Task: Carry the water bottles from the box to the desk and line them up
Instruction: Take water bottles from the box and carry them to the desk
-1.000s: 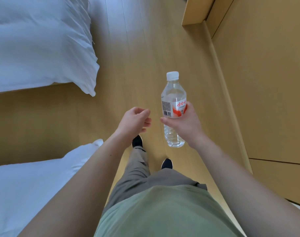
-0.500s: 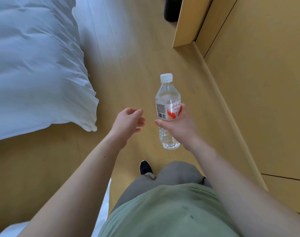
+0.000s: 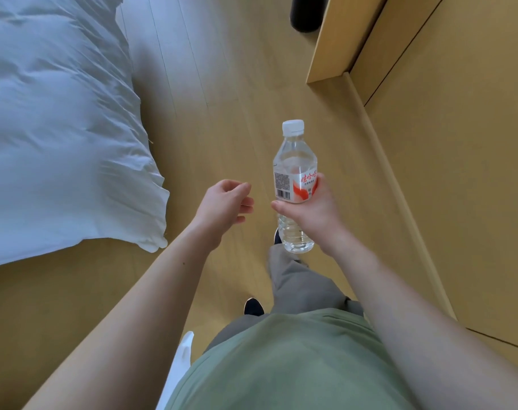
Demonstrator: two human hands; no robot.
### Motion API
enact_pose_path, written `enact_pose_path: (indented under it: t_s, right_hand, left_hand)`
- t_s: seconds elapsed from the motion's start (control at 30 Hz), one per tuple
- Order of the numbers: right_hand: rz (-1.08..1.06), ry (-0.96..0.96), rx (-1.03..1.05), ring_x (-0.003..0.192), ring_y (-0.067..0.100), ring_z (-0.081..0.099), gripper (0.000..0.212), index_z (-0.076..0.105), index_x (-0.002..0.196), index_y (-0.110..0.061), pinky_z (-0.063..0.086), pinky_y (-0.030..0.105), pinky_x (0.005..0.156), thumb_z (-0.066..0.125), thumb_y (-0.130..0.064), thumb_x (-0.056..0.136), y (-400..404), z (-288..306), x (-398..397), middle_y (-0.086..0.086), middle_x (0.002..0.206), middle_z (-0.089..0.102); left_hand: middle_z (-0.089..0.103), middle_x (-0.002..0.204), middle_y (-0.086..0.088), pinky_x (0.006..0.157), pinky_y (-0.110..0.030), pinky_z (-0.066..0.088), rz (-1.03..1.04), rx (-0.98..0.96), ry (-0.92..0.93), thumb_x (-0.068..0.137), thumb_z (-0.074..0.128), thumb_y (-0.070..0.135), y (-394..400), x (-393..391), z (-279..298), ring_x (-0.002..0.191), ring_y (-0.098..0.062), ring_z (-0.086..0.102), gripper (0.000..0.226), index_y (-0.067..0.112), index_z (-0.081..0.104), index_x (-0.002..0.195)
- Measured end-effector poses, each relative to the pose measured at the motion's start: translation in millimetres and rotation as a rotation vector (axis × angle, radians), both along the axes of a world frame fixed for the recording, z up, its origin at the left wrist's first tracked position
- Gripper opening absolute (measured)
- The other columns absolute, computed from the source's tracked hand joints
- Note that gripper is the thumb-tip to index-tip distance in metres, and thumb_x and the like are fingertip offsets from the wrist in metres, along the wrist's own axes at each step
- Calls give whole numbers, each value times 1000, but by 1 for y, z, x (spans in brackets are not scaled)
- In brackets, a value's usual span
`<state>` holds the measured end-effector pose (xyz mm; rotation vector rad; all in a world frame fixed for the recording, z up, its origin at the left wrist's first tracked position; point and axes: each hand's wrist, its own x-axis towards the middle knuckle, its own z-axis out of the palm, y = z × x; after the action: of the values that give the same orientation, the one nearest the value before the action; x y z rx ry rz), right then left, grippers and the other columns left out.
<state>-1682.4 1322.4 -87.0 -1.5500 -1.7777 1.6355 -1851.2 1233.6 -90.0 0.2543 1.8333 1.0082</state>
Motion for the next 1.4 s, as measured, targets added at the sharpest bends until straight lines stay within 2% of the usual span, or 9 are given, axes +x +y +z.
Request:
enact_pose_path:
  t_s: [0.27,0.37,0.53,0.7,0.93,1.13,1.27,1.4]
  right_hand:
    - [45,-7,-39,101,3,68,67,49,112,-38,56,34,93,87,-45,57,122,2,-41,-15,108,69]
    - [61,-4,-26,100,1,66,60,48,106,-41,54,29,89,91,-37,64,163,5,-57,-16,107,68]
    - [66,-9,6,97,-2,65,58,47,102,-42,50,22,79,91,-36,66,221,14,-88,-17,104,68]
    - [62,-7,8,102,5,66,66,46,115,-37,54,31,89,92,-35,67,266,13,-127,-15,108,67]
    - [-13,-11,31,103,8,68,67,49,118,-32,57,41,95,91,-37,65,327,10,-202,-13,108,69]
    - [-45,-19,51,101,7,67,58,49,107,-38,56,43,95,91,-35,67,377,23,-272,-13,106,69]
    - [-72,-6,59,101,6,66,61,48,109,-39,56,40,95,92,-36,67,401,27,-305,-14,108,67]
    - [-89,6,57,103,6,66,67,49,117,-33,56,42,96,92,-36,66,426,28,-332,-14,109,67]
  left_hand:
    - [77,92,-1,84,-38,62,24,-18,-6,100,61,36,120,-41,7,87,-16,76,15,23,65,106]
    - [77,93,-1,83,-36,62,19,-9,-2,100,61,36,161,-54,13,88,-16,76,15,23,65,106]
    - [76,96,-3,86,-37,61,8,13,-1,102,59,35,219,-82,24,90,-17,75,14,23,64,106]
    - [76,96,-2,86,-38,61,-13,24,-2,102,60,35,265,-122,23,90,-17,75,14,23,64,107]
    - [77,94,-2,85,-37,61,-95,50,6,101,61,36,343,-206,16,90,-18,75,16,22,65,108]
    - [77,92,-1,87,-39,61,-156,60,25,101,60,36,393,-281,22,89,-17,75,14,23,65,105]
    - [76,90,-1,88,-41,61,-164,53,10,100,60,34,423,-316,23,86,-17,75,15,21,65,105]
    - [76,89,0,87,-40,61,-180,66,-11,99,60,34,453,-343,23,86,-16,75,16,21,66,106]
